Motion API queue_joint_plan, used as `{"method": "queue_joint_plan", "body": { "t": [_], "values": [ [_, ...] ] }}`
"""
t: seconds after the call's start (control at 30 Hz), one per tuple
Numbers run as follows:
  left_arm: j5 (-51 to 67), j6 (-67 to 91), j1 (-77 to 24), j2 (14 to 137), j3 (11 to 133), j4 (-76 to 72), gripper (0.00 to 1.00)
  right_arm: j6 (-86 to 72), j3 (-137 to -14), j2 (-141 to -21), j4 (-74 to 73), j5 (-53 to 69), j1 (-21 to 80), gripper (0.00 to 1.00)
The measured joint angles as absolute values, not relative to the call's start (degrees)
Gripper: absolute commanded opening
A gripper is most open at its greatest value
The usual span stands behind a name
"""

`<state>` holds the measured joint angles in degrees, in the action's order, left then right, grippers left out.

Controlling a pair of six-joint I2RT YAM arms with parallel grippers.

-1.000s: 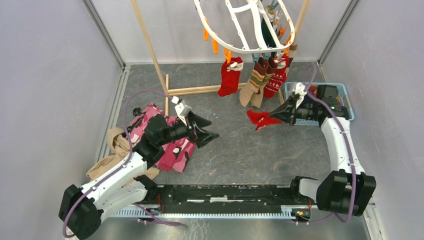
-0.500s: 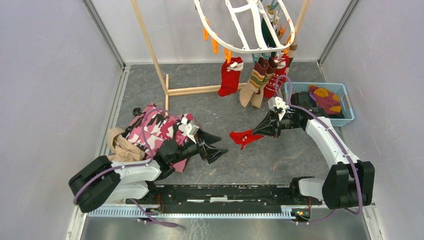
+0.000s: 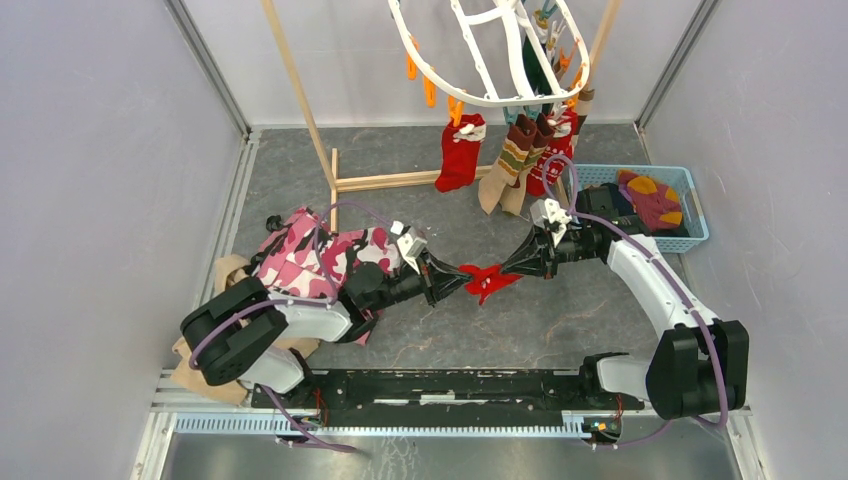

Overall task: Clip the socks to the hanger
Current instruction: Pick up the sock from the bin.

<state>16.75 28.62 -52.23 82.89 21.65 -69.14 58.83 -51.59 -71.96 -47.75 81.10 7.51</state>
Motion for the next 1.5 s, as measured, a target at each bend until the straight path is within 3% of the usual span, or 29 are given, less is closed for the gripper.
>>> {"method": "queue_joint_plan", "body": {
  "t": [0.13,0.43,0.7,0.8,1.03,1.5],
  "values": [
    [16.64,27.0,-52.23,80.99,23.07,-63.64,0.02,58.83,-51.59,-71.96,-47.72,80.9,7.51,0.15],
    [15.2,16.86,-52.23,66.43,38.22,-28.91,0.02,53.19,-51.59,-71.96,-42.81,77.19,7.7,0.36],
    [15.55,10.61,-52.23,68.53,57.65,2.66,0.02,57.25,-54.59,-71.02,-45.74,70.63,8.29,0.71],
    [15.33,10.44,-52.23,69.49,61.49,9.72,0.02,59.37,-55.13,-68.34,-46.22,70.17,10.37,0.77],
    [13.56,13.37,-52.23,69.49,62.54,13.23,0.02,43.72,-48.1,-60.47,-29.26,61.65,23.59,0.8],
    [5.58,24.67,-52.23,68.36,54.72,1.19,0.02,15.53,-39.55,-68.45,-5.19,59.7,27.97,0.85]
  ]
}}
